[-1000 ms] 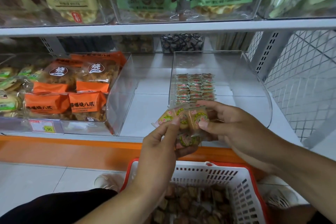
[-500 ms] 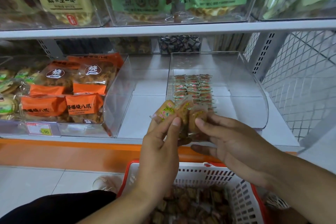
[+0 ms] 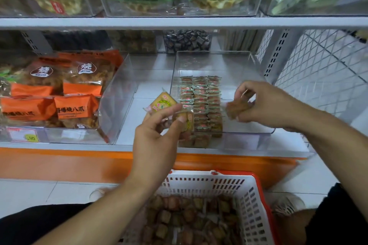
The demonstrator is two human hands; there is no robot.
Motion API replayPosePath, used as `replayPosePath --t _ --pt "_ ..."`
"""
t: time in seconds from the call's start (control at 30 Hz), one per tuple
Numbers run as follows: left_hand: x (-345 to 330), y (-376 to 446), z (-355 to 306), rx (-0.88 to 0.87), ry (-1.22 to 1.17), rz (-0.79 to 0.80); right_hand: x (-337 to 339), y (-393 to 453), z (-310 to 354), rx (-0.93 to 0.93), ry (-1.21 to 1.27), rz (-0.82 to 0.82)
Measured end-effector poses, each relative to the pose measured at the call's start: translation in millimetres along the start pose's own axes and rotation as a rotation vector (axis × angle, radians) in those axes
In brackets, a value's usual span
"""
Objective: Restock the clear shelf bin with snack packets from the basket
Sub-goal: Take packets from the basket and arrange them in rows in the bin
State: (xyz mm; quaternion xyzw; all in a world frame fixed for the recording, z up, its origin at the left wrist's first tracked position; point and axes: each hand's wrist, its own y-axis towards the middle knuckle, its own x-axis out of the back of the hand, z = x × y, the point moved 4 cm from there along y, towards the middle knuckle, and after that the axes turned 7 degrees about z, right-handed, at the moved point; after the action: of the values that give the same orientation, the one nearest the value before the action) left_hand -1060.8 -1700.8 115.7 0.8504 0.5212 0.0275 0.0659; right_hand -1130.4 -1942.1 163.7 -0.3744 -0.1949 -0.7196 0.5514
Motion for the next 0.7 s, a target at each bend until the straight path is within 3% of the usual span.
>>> replayPosePath --t 0.13,0.33,0.57,0.7 --pt "-5.4 0.5 4.6 0.029 0.019 0.011 -28.5 23.2 -12.6 -0.103 -0.260 0.234" --pt "-9.6 2.0 5.9 0.064 0.023 0.035 -45.2 43.3 -22.0 -0.183 -0.138 0.428" --pt "-11.3 1.6 5.5 0.081 0.004 0.070 -53.4 43.7 -33.9 -0.259 0.055 0.394" --pt "-10.9 0.9 4.3 0.084 -0.022 0.084 -54.7 41.0 -27.8 -0.218 -0.080 0.387"
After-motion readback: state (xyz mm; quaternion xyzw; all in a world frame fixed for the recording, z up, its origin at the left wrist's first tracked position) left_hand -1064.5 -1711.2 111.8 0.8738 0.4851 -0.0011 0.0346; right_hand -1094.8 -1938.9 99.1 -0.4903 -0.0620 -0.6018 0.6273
